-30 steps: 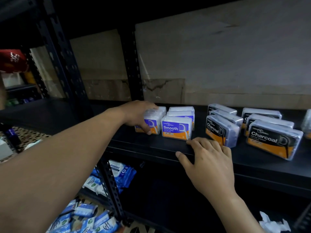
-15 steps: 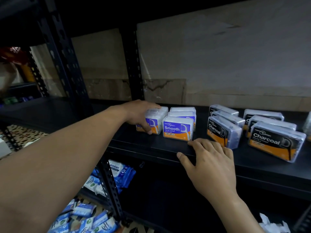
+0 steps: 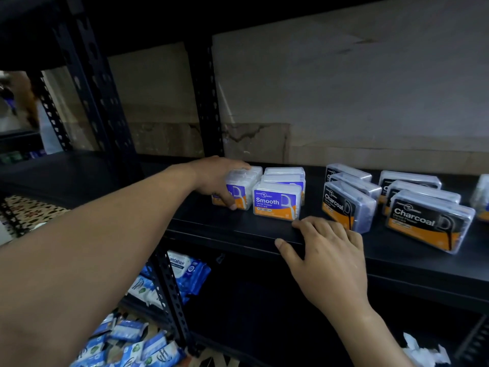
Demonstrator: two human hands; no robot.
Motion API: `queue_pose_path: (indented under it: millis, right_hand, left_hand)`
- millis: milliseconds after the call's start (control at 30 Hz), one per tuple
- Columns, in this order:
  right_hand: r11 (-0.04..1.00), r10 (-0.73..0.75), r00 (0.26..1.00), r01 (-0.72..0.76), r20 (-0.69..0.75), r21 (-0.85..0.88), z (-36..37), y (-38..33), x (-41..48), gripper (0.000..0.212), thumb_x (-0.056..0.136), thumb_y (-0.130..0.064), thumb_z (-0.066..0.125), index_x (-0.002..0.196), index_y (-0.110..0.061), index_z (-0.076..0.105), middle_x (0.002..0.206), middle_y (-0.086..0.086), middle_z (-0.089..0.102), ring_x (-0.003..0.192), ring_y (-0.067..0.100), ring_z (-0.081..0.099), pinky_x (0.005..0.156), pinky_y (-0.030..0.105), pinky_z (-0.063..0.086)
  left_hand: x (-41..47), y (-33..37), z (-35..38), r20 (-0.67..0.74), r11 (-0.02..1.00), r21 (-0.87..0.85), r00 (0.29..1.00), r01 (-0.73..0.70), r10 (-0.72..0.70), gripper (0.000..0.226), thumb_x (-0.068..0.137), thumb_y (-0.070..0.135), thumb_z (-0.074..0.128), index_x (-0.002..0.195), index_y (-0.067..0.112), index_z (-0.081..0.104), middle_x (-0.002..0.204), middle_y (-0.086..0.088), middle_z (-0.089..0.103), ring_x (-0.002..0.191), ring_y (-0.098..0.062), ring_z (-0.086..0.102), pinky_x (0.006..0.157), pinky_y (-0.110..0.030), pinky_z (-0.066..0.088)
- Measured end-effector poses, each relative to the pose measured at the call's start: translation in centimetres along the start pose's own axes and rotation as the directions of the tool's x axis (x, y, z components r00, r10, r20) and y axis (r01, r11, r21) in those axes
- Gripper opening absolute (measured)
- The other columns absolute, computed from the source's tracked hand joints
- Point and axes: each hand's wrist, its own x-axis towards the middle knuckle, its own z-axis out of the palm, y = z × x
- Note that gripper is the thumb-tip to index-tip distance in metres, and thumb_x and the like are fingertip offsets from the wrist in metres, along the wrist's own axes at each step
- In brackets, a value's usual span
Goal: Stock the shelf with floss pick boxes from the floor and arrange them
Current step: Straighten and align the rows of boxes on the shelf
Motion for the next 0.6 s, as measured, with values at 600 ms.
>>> queue_pose_path:
  millis: [600]
  right_hand:
    - [1.000,0.012,0.999,-0.011,0.040,-0.010,-0.44,-0.15,0.03,0.055,0.086,-0.067,0.041,0.115,-0.030,0.068,0.118,-0.009,0.066,0.111,0.017,0.057,0.091,0.038,0.035]
  left_hand:
    - [-0.38,0.14,0.04,-0.006,0.999,-0.034,1.000,0.005,-0.005,0.114,0.051,0.041,0.094,0.149,0.037,0.034,0.148,0.006,0.047,0.131,-0.016,0.045,0.106,-0.027,0.038]
